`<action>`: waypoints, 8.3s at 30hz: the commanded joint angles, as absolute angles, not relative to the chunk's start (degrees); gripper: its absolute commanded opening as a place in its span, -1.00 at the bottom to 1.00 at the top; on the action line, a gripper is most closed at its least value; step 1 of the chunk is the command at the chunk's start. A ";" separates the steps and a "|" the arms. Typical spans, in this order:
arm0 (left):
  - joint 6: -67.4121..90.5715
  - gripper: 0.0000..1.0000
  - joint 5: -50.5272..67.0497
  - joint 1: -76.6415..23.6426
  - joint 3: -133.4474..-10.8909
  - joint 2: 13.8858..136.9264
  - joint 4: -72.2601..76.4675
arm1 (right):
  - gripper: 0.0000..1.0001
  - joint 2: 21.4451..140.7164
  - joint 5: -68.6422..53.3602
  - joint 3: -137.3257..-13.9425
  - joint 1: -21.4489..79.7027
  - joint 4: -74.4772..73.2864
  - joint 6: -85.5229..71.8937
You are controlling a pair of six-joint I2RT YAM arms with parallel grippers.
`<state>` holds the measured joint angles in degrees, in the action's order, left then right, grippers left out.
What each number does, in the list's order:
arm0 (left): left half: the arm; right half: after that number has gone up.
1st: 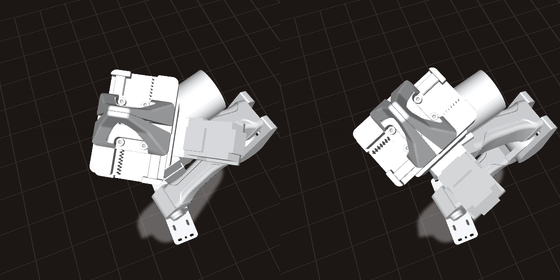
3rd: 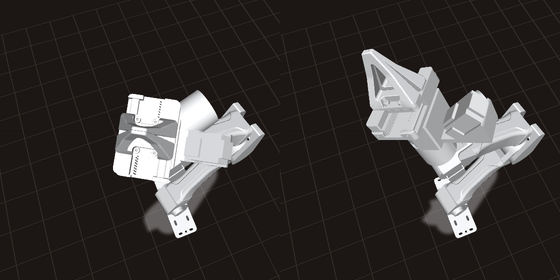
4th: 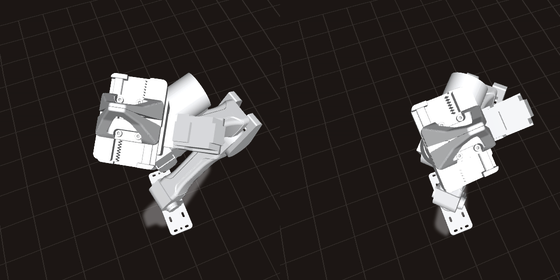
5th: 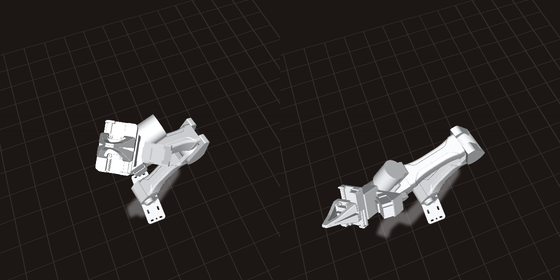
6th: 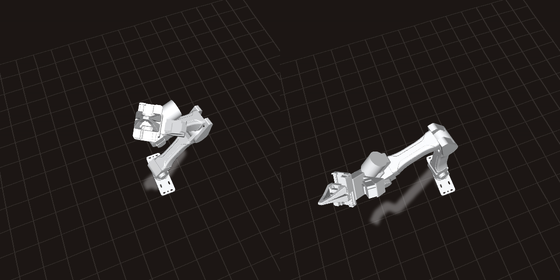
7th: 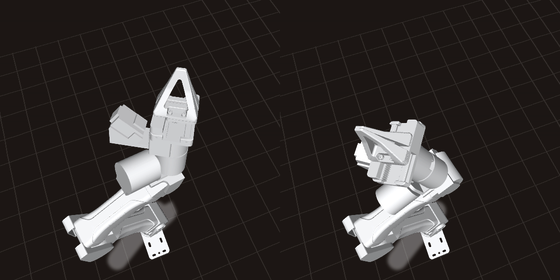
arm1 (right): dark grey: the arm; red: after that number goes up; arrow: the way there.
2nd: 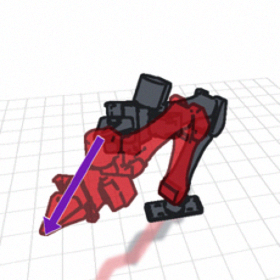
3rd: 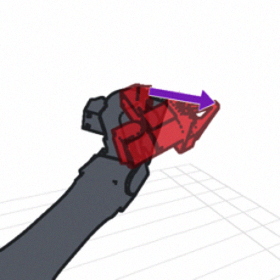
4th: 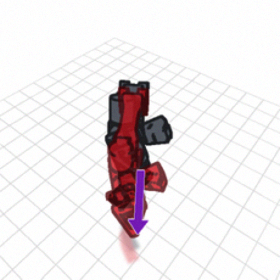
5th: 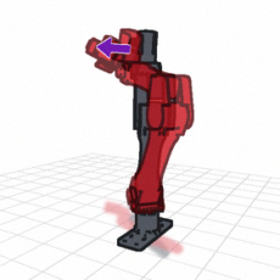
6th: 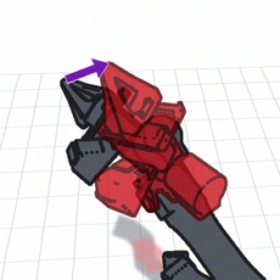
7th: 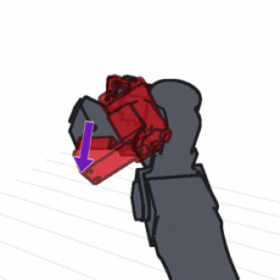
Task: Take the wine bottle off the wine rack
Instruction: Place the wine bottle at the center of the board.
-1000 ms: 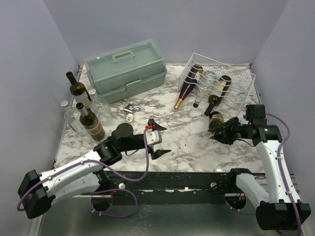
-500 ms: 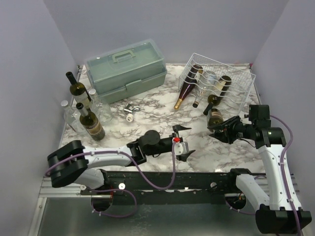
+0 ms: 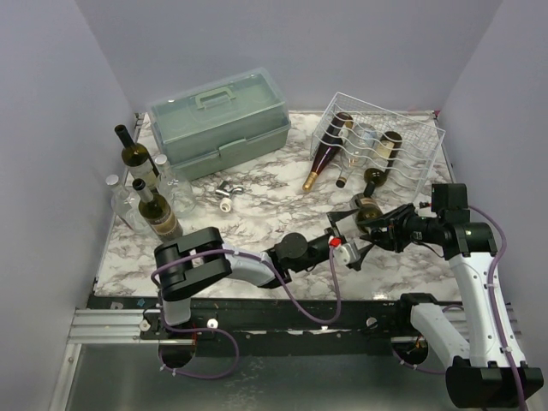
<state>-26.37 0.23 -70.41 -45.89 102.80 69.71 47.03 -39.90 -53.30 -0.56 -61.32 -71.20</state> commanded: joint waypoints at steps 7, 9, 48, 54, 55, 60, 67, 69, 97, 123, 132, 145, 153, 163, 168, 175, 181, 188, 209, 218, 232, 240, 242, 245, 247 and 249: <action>-23.55 0.97 -6.23 -70.54 -51.29 111.43 79.54 | -0.99 45.79 -44.38 -52.90 -0.27 -57.85 -71.72; -23.00 0.98 -6.42 -70.36 -52.31 112.81 79.70 | -0.99 45.75 -44.33 -52.73 -0.26 -57.88 -71.72; -19.41 -0.97 -7.22 -69.51 -51.05 115.57 82.08 | -0.25 46.61 -44.56 -49.49 -0.27 -56.19 -72.43; -20.97 -1.00 -7.20 -69.75 -47.81 112.02 82.60 | 0.20 46.31 -44.47 -47.59 -0.26 -55.38 -72.08; -21.40 -1.00 -7.23 -69.79 -47.40 111.53 82.81 | 0.29 46.28 -44.63 -47.32 -0.26 -55.34 -72.07; -22.80 -1.00 -7.97 -69.98 -45.11 109.56 83.58 | 0.55 46.17 -45.15 -46.97 -0.30 -54.63 -72.10; -24.03 -1.00 -9.79 -70.00 -40.95 107.05 85.04 | 0.71 45.51 -46.35 -47.25 -0.30 -54.43 -69.16; -24.24 -1.00 -10.06 -69.97 -39.62 106.15 85.19 | 0.73 45.23 -46.96 -46.49 -0.26 -54.41 -68.23; -7.84 -1.00 -22.03 -70.03 -23.99 73.33 57.39 | 0.99 47.10 -46.72 -53.80 -0.26 -32.15 -17.00; 6.59 -1.00 -29.82 -50.55 -24.44 37.89 13.07 | 0.99 41.05 -38.32 -40.07 -2.97 -21.49 1.85; 7.68 -1.00 -32.60 -44.15 -25.20 36.41 9.45 | 0.99 40.70 -37.40 -39.15 -3.18 -20.30 1.67; 12.58 -1.00 -31.04 -31.39 -26.25 39.44 8.92 | 0.99 40.34 -36.84 -39.11 -3.74 -20.24 1.41; 16.22 -1.00 -30.72 -26.30 -26.47 41.54 10.02 | 0.99 40.34 -36.83 -39.13 -3.92 -20.21 1.37; 16.79 -0.86 -32.41 -24.97 -25.86 41.47 10.11 | 0.99 40.23 -36.82 -39.06 -3.96 -20.22 1.32; 14.26 -0.92 -31.82 -24.90 -26.77 42.19 11.54 | 0.99 40.25 -37.00 -39.07 -4.06 -20.15 1.34; 8.44 -1.00 -30.70 -24.70 -28.09 46.74 19.69 | 0.99 39.99 -36.91 -39.07 -4.09 -20.24 1.35; 6.79 -1.00 -29.59 -24.26 -29.36 52.58 26.10 | 0.99 39.90 -36.97 -39.04 -4.19 -20.21 1.32; 8.08 -1.00 -27.00 -22.64 -31.27 59.20 32.26 | 0.99 39.81 -36.85 -39.18 -4.24 -20.30 1.37; 13.77 -0.43 -22.71 -19.16 -29.13 62.87 36.67 | 0.99 39.84 -36.91 -39.07 -4.40 -20.20 1.43; 13.18 -0.06 -23.30 -19.16 -28.34 61.61 35.27 | 0.99 39.75 -37.02 -39.07 -4.47 -20.22 1.41; 13.64 0.31 -23.47 -19.16 -28.74 60.82 32.28 | 0.99 39.38 -37.01 -39.06 -4.51 -20.39 1.41; 14.06 0.40 -23.39 -19.17 -28.74 61.00 31.56 | 0.99 39.27 -37.00 -39.11 -4.52 -20.41 1.42; 14.15 0.45 -23.29 -19.22 -28.64 60.83 31.40 | 0.99 39.16 -37.01 -39.11 -4.50 -20.48 1.41; 14.24 0.55 -23.22 -19.16 -28.56 60.48 31.12 | 0.99 39.22 -37.04 -39.12 -4.58 -20.48 1.43; 14.26 0.60 -23.25 -19.16 -28.55 60.25 30.81 | 0.99 39.11 -37.09 -39.16 -4.49 -20.48 1.43; 14.24 0.66 -23.29 -19.16 -28.55 60.01 30.47 | 0.99 39.11 -37.05 -39.15 -4.55 -20.44 1.41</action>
<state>13.52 -23.38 -19.49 -28.16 62.65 26.98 39.70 -38.00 -39.88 -4.25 -21.89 1.08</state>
